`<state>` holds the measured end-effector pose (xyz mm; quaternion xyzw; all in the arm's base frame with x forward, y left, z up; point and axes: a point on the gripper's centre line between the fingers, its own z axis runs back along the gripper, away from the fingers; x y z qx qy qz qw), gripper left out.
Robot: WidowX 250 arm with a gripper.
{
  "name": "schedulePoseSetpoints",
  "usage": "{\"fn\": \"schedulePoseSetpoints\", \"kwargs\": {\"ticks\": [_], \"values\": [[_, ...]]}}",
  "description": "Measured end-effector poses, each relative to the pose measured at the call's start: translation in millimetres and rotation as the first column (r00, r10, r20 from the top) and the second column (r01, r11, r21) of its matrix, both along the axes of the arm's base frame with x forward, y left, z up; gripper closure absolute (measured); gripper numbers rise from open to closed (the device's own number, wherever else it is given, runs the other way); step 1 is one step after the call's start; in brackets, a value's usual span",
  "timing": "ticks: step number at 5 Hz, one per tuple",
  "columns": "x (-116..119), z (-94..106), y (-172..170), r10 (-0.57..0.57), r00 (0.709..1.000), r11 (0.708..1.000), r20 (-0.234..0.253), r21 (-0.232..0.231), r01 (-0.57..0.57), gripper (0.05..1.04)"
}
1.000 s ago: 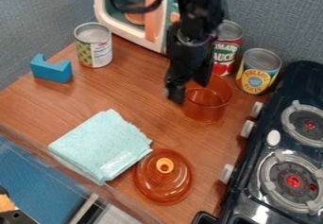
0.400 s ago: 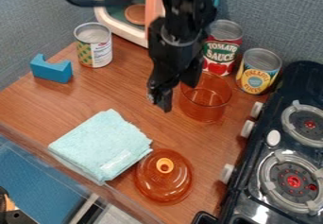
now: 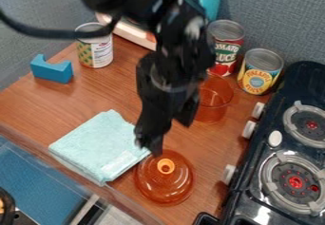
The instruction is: Take the lid and put it on the container
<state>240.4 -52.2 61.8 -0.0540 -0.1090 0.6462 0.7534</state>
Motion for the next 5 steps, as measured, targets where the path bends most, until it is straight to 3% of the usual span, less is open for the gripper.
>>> {"fn": "schedulePoseSetpoints", "kwargs": {"ticks": [2, 4, 5], "values": [[-4.2, -38.5, 1.1, -0.027, 0.997, 1.000, -0.069, 0.015, 0.028, 0.083], [-1.1, -55.3, 4.2, -0.032, 0.994, 0.999, -0.104, 0.004, 0.032, 0.098], [0.7, -64.0, 3.4, -0.034, 0.992, 0.999, -0.123, 0.005, 0.035, 0.195]]}}
